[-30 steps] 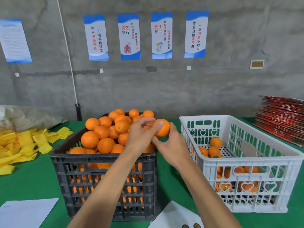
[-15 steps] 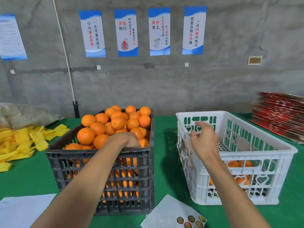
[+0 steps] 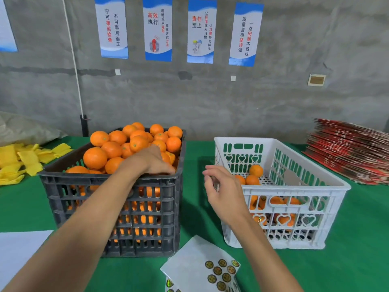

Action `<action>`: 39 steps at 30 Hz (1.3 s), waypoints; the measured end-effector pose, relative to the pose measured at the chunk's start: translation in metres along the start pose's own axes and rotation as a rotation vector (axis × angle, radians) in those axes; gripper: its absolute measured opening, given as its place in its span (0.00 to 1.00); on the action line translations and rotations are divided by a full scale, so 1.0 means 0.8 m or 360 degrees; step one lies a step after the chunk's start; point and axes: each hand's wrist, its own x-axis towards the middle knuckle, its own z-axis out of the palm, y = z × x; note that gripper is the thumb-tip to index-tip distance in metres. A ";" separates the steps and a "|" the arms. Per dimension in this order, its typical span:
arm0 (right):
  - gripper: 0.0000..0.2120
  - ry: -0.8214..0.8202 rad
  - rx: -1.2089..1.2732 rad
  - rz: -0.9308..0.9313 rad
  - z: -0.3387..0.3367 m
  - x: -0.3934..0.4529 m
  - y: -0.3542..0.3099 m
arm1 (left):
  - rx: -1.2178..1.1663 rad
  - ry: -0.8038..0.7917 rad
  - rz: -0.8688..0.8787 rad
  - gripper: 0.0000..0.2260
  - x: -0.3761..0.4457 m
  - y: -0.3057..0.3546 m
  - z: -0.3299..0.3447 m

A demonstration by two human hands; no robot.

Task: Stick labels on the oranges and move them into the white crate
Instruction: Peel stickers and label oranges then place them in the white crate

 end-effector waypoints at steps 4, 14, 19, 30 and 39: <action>0.10 -0.0053 -0.0052 0.0177 0.005 -0.024 0.012 | -0.0453 0.0813 0.0185 0.28 -0.039 0.013 0.022; 0.11 -0.0356 -0.0076 0.0338 0.016 -0.106 0.057 | -0.0216 0.1608 0.1443 0.25 -0.101 0.011 0.128; 0.06 -0.0585 -0.0089 0.0377 0.012 -0.127 0.068 | -0.0092 0.1368 0.1549 0.27 -0.108 -0.008 0.207; 0.31 -0.1137 -0.0349 0.0115 0.012 -0.193 0.099 | 0.0038 0.0737 0.1166 0.28 -0.114 -0.065 0.333; 0.27 -0.1001 -0.0322 0.0169 0.029 -0.198 0.091 | -0.0321 0.0652 0.0942 0.29 -0.122 -0.070 0.337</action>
